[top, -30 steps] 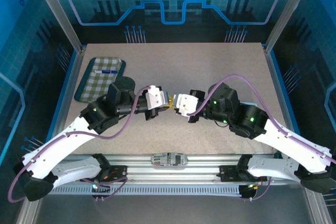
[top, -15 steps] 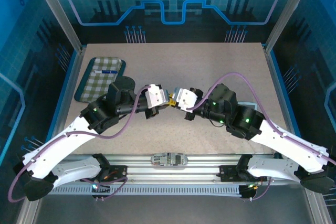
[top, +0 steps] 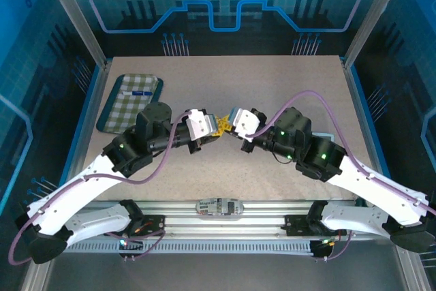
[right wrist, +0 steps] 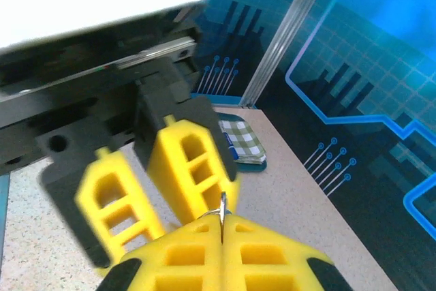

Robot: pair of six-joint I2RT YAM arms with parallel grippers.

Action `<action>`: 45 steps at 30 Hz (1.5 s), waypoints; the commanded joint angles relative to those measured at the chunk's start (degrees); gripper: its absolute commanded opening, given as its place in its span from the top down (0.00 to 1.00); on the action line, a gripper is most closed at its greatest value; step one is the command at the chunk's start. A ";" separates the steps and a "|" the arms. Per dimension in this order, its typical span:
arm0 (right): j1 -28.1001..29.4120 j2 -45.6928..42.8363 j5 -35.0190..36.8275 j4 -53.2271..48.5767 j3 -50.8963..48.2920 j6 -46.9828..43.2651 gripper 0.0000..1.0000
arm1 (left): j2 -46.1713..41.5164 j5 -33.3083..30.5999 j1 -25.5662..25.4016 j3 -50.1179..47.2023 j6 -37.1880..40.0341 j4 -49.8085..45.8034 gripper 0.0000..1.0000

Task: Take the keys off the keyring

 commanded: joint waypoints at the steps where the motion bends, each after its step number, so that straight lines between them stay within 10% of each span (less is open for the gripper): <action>1: -1.27 0.47 -2.93 -2.39 3.60 3.79 1.00 | -1.38 -0.82 -0.66 -2.25 -2.75 9.22 0.71; 7: -2.38 2.57 -5.58 -8.11 9.67 6.53 1.00 | -1.39 -3.32 -0.54 -6.42 -6.42 20.42 0.51; 22: -3.24 3.67 -9.73 -10.87 15.10 11.59 1.00 | -1.25 -3.52 0.46 -10.00 -10.05 33.62 0.43; 35: -4.90 2.47 -11.51 -8.59 14.17 13.73 1.00 | -1.47 -1.85 0.60 -10.33 -10.82 32.65 0.63; 45: -6.43 0.92 -12.92 -6.26 12.13 14.76 1.00 | -1.19 -0.19 1.02 -8.99 -10.41 30.71 0.98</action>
